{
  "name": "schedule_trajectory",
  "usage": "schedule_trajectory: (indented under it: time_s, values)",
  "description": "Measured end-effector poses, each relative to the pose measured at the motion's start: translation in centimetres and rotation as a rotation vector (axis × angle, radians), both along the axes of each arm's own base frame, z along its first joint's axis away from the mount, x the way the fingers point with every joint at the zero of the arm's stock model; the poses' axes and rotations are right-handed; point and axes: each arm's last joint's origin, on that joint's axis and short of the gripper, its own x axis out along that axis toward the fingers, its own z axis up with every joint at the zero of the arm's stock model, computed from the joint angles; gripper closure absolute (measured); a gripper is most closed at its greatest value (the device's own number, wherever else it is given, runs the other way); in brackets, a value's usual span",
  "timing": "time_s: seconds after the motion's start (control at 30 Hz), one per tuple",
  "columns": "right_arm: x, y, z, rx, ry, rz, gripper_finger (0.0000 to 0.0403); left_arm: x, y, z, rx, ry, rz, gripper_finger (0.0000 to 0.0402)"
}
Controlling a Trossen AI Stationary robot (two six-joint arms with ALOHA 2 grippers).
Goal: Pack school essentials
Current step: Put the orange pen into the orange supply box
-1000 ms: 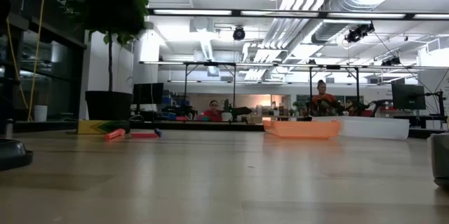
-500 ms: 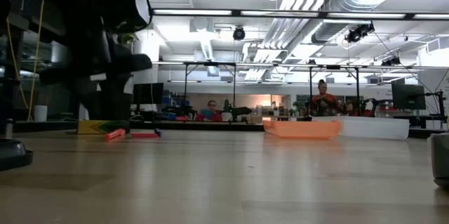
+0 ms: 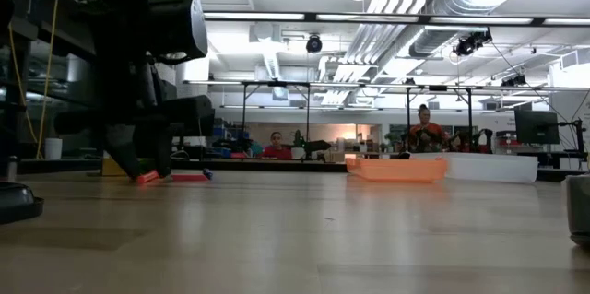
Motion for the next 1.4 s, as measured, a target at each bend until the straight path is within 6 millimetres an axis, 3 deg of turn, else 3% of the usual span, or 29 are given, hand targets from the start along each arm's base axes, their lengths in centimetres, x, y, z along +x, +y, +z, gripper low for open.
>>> schedule_trajectory:
  time_s: [0.2,0.5,0.73,0.93,1.13,1.4]
  values:
    - [0.0,0.0,0.0,0.001,0.001,0.000,0.0403,0.0,0.0,-0.5,-0.008,0.027,0.011,0.0250]
    - [0.0,0.0,-0.1,-0.001,0.005,0.000,0.0403,-0.4,-0.1,-0.4,-0.015,0.079,-0.040,0.0383]
    - [0.0,0.0,-0.2,0.002,0.017,0.000,0.0403,-1.3,-0.3,0.5,-0.052,0.112,-0.133,0.0378]
    - [0.0,0.0,-0.2,0.009,0.024,0.000,0.0403,-3.0,-0.5,3.5,-0.041,0.071,-0.210,0.0395]
    - [0.0,-0.1,-0.2,0.035,0.026,-0.020,0.0403,-4.6,-0.6,7.7,0.087,-0.123,-0.353,0.0396]
    - [1.5,-0.1,-0.3,0.096,-0.024,0.004,0.0403,-4.2,-0.8,14.5,0.378,-0.671,-0.650,0.0396]
